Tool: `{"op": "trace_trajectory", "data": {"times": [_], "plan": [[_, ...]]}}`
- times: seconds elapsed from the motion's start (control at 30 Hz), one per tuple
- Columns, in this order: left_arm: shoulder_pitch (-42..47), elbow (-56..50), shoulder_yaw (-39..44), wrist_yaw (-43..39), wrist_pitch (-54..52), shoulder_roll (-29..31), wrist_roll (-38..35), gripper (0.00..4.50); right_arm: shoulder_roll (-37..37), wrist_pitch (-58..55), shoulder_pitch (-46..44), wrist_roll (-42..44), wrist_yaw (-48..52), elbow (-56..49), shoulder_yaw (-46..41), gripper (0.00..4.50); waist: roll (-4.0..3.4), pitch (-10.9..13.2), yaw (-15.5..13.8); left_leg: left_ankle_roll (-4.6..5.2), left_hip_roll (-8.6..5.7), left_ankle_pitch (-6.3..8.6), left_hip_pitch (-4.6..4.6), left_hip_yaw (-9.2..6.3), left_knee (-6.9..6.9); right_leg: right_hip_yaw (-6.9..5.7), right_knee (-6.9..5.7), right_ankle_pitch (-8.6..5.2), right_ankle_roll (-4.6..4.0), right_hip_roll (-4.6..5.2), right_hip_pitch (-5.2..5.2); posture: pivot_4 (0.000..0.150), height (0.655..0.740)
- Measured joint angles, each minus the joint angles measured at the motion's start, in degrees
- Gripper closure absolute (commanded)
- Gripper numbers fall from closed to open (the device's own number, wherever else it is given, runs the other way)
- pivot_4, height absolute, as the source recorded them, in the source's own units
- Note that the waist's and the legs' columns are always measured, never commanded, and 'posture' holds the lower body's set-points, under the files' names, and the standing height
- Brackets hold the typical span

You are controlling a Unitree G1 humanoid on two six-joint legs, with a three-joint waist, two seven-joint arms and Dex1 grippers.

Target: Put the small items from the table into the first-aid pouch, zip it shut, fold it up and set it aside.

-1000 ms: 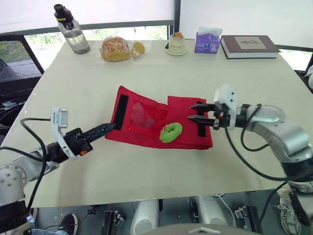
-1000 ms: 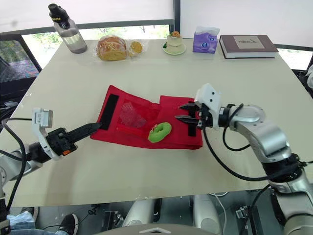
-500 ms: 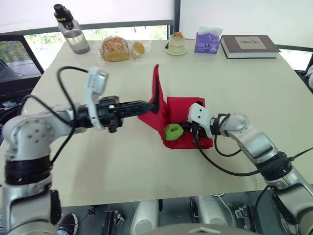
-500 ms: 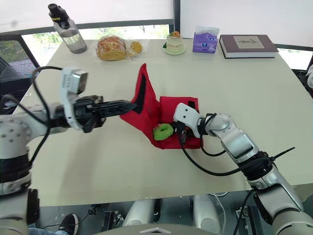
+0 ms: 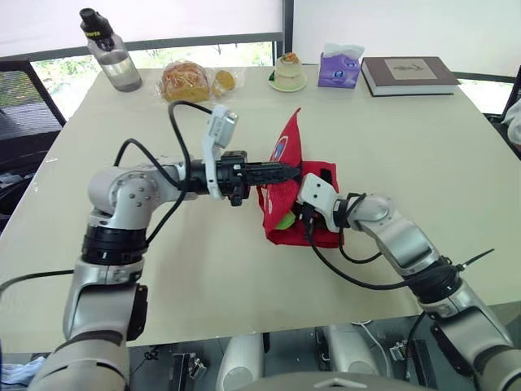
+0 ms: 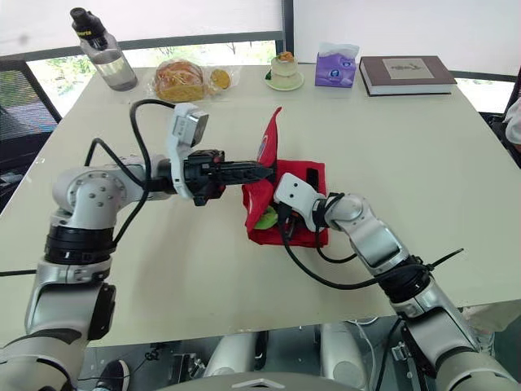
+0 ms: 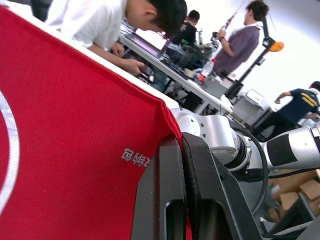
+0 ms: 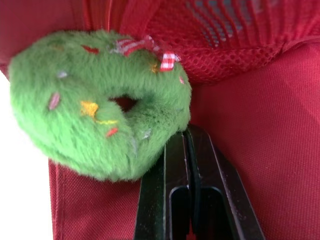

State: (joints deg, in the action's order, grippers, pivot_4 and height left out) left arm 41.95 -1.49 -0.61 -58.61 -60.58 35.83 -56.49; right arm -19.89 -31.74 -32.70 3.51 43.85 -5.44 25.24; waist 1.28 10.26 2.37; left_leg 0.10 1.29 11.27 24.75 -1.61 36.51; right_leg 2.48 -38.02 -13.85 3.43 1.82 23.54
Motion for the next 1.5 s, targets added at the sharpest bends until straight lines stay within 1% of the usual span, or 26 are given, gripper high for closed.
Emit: {"op": "trace_trajectory", "data": {"times": [0.1,0.3,0.4,0.5,0.6,0.7,0.8,0.87,0.9,1.0,1.1,1.17,1.2,1.23,1.3,1.33,1.37,1.43,1.47,1.5], "plan": [[0.4,0.7,0.0,-1.4,1.0,-0.1,1.2,4.50,-0.4,-1.5,0.7,2.0,0.8,-0.9,-2.3,4.47,0.00,0.0,-0.1,0.00,-0.01,0.00,0.00,0.00,0.00,0.00,0.01,0.00,0.00,0.02,-0.01,0.150,0.7400],[0.4,2.5,0.1,-2.8,2.2,-0.7,3.0,4.50,-1.3,-5.6,4.6,9.8,1.9,-6.6,-10.9,4.47,-0.01,0.0,-0.7,0.00,-0.06,0.00,0.07,0.00,0.04,-0.01,0.03,0.00,0.02,0.09,-0.02,0.150,0.7400],[0.6,3.5,-0.2,-3.2,2.3,-2.2,4.3,4.50,-5.3,-5.5,8.0,15.2,3.9,-13.3,-18.0,4.47,-0.01,0.0,-0.9,0.01,-0.06,0.00,0.05,0.00,0.04,-0.02,0.03,0.00,0.03,0.08,-0.02,0.150,0.7400],[1.5,4.4,-1.8,-4.4,2.4,-3.9,5.6,4.50,-8.4,-4.3,11.8,19.7,6.3,-16.5,-23.6,4.47,-0.01,0.0,-1.2,0.01,-0.06,0.00,0.03,-0.01,0.04,-0.02,0.01,0.00,0.03,0.07,-0.03,0.150,0.7400],[2.5,5.0,-4.4,-5.7,2.8,-5.1,7.5,4.50,-11.4,-3.5,15.2,22.7,8.2,-17.2,-27.9,4.47,-0.02,0.0,-1.4,0.01,-0.06,0.00,0.03,0.03,0.04,0.01,0.02,0.00,0.03,0.07,-0.03,0.150,0.7400],[4.3,7.7,-6.6,-6.7,4.4,-7.3,10.3,4.50,-16.2,-3.1,20.0,24.7,10.7,-17.1,-32.3,4.47,-0.02,0.0,-1.9,0.01,-0.09,0.00,0.04,0.02,0.07,-0.02,0.05,-0.01,0.03,0.08,-0.08,0.150,0.7400],[6.2,11.7,-9.3,-7.8,6.5,-9.9,13.9,4.50,-18.1,-0.2,24.9,25.9,11.7,-17.1,-37.7,4.47,-0.02,0.0,-1.7,0.01,-0.09,0.00,0.03,0.04,0.10,0.01,0.05,-0.01,0.05,0.08,-0.09,0.150,0.7400],[6.8,13.9,-10.4,-8.8,7.4,-11.4,15.3,4.50,-17.5,3.0,27.6,26.1,11.7,-17.0,-40.2,4.47,-0.02,0.0,-1.6,0.02,-0.09,0.00,0.02,0.03,0.09,0.01,0.04,-0.02,0.06,0.06,-0.09,0.150,0.7400],[7.5,15.8,-11.3,-9.7,7.8,-12.6,16.4,4.50,-16.7,6.4,29.9,26.0,11.8,-16.2,-41.8,4.47,-0.02,0.0,-1.6,0.01,-0.08,0.00,0.02,0.03,0.09,0.01,0.04,-0.05,0.11,0.05,-0.09,0.150,0.7400],[8.2,18.2,-11.8,-11.3,8.7,-14.0,17.9,4.50,-16.5,11.5,33.7,25.9,13.0,-14.6,-43.5,4.47,-0.03,0.0,-1.5,0.02,-0.07,0.00,0.01,0.04,0.08,0.02,0.04,-0.03,0.08,0.05,-0.09,0.150,0.7400],[9.4,20.7,-13.1,-12.8,9.2,-15.2,19.7,4.50,-15.1,16.2,35.2,26.9,14.9,-11.7,-45.7,4.47,-0.03,0.0,-1.6,0.02,-0.08,0.00,0.02,0.05,0.12,0.03,0.04,-0.05,0.13,0.05,-0.10,0.150,0.7400],[9.6,21.7,-13.5,-13.6,9.8,-16.4,20.8,4.50,-15.2,17.8,35.6,28.3,16.8,-10.3,-46.2,3.94,-0.03,0.0,-1.6,0.01,-0.08,0.00,0.01,0.06,0.15,0.04,0.03,-0.05,0.13,0.05,-0.11,0.150,0.7400],[9.8,22.4,-13.5,-13.8,10.0,-17.0,21.3,4.50,-15.6,16.9,35.7,29.6,17.4,-10.0,-46.3,3.75,-0.03,0.0,-1.6,0.02,-0.08,0.00,0.01,0.06,0.15,0.04,0.03,-0.04,0.11,0.05,-0.11,0.150,0.7400],[9.8,22.8,-13.7,-13.9,10.2,-17.4,21.9,4.50,-15.9,16.3,35.6,30.9,17.8,-9.7,-46.3,3.13,-0.03,0.0,-1.6,0.02,-0.08,0.00,0.02,0.05,0.15,0.03,0.03,-0.02,0.07,0.05,-0.11,0.150,0.7400],[9.8,23.3,-14.0,-14.3,10.7,-17.9,23.0,4.50,-16.3,15.8,35.4,32.0,18.1,-9.5,-46.4,2.37,-0.03,0.0,-1.6,0.02,-0.08,0.00,0.01,0.04,0.15,0.03,0.03,-0.02,0.07,0.05,-0.11,0.150,0.7400],[9.8,23.5,-14.1,-14.4,10.9,-18.1,23.6,4.50,-16.5,15.7,35.0,32.4,18.1,-9.5,-46.4,1.84,-0.03,0.0,-1.6,0.01,-0.08,0.00,0.01,0.04,0.15,0.03,0.03,-0.02,0.07,0.05,-0.11,0.150,0.7400],[9.8,23.6,-14.2,-14.5,10.9,-18.2,23.9,4.50,-16.8,15.7,34.6,32.5,17.9,-9.5,-46.4,1.41,-0.03,0.0,-1.6,0.02,-0.08,0.00,0.02,0.04,0.15,0.03,0.03,-0.02,0.07,0.05,-0.11,0.150,0.7400],[9.8,23.7,-14.0,-15.0,11.0,-18.9,24.6,4.50,-17.3,15.2,34.0,33.0,17.1,-10.0,-46.3,0.28,-0.03,0.0,-1.6,0.02,-0.08,0.00,0.02,0.03,0.15,0.03,0.03,-0.02,0.07,0.05,-0.11,0.150,0.7400],[9.8,24.2,-13.4,-14.9,11.0,-19.6,24.6,4.50,-17.3,14.6,33.9,33.1,16.8,-10.7,-46.1,0.06,-0.03,0.0,-1.7,0.01,-0.08,0.00,0.03,0.02,0.15,0.01,0.03,-0.02,0.08,0.05,-0.11,0.150,0.7400],[9.8,24.5,-13.2,-14.8,11.0,-20.0,24.6,4.20,-17.3,14.5,33.9,33.2,16.7,-10.9,-45.9,0.01,-0.03,0.0,-1.7,0.01,-0.08,0.00,0.04,0.01,0.15,0.00,0.03,-0.03,0.09,0.05,-0.11,0.150,0.7400]]}}
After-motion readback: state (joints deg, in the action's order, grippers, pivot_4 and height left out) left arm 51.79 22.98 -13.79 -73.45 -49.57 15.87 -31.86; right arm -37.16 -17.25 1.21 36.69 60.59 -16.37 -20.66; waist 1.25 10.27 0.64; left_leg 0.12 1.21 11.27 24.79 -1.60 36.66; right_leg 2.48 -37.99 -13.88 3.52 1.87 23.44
